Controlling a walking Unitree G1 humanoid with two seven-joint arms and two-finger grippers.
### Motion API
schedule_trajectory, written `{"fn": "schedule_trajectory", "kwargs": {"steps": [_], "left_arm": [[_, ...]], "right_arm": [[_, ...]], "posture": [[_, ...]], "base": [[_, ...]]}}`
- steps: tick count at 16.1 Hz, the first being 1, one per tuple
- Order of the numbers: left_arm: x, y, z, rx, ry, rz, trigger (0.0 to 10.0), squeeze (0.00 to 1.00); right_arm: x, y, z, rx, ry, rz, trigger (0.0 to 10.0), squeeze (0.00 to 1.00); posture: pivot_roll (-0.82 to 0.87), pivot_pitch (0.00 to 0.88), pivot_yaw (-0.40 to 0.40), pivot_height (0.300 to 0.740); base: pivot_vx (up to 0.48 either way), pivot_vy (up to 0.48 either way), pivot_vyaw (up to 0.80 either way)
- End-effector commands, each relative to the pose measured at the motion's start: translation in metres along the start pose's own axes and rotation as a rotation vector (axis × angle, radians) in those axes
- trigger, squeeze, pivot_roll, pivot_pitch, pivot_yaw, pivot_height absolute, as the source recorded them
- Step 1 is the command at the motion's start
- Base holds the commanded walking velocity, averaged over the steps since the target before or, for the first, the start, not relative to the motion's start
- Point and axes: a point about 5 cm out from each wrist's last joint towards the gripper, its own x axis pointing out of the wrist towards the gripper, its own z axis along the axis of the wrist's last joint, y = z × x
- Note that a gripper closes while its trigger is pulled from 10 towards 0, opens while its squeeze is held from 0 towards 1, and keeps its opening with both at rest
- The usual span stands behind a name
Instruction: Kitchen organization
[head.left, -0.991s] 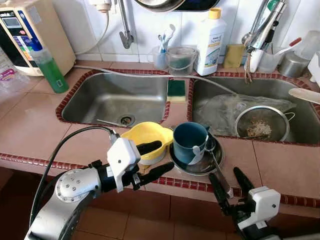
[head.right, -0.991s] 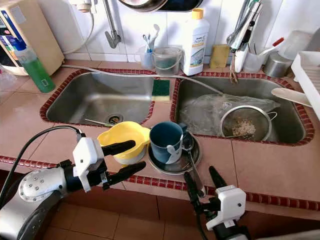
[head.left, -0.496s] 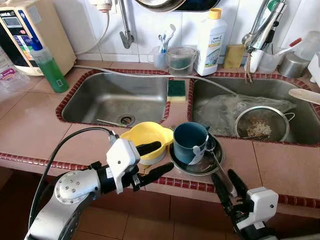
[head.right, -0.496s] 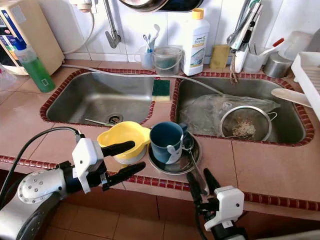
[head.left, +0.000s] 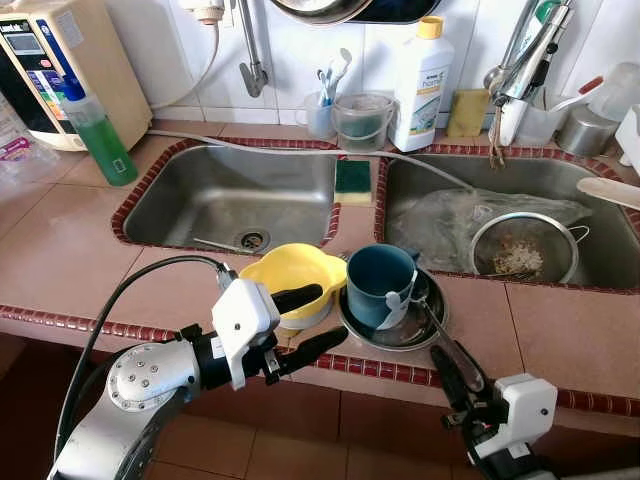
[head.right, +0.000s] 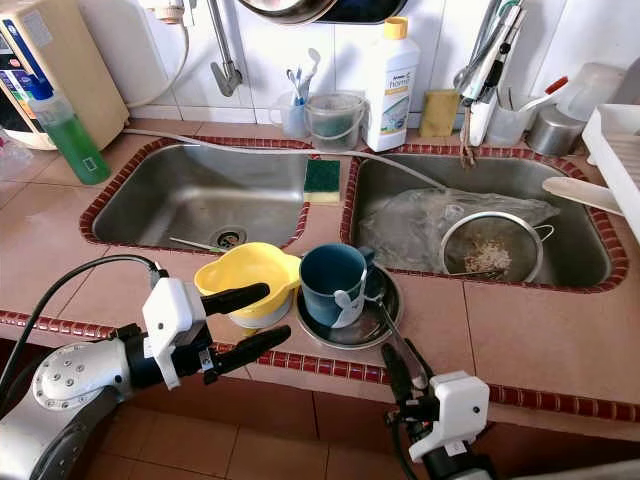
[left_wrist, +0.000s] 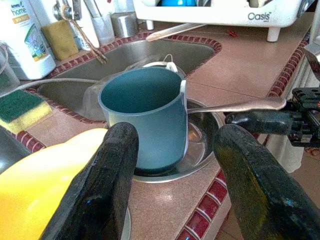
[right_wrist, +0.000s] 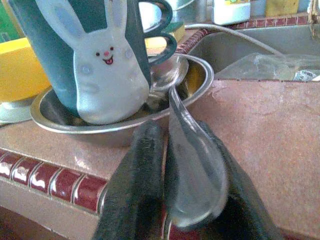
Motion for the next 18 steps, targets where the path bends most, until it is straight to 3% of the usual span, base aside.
{"fn": "schedule_trajectory", "kwargs": {"steps": [1, 18], "left_arm": [[-0.003, 0.000, 0.003, 0.010, 0.002, 0.002, 10.0, 0.00], [-0.002, 0.003, 0.003, 0.008, 0.000, 0.011, 10.0, 0.00]], "right_arm": [[0.001, -0.001, 0.004, -0.001, -0.011, -0.005, 10.0, 0.00], [0.004, -0.003, 0.014, -0.061, -0.075, -0.002, 10.0, 0.00]], "posture": [[-0.21, 0.082, 0.075, 0.740], [-0.21, 0.077, 0.073, 0.740]], "base": [[0.000, 0.000, 0.00], [0.000, 0.000, 0.00]]}}
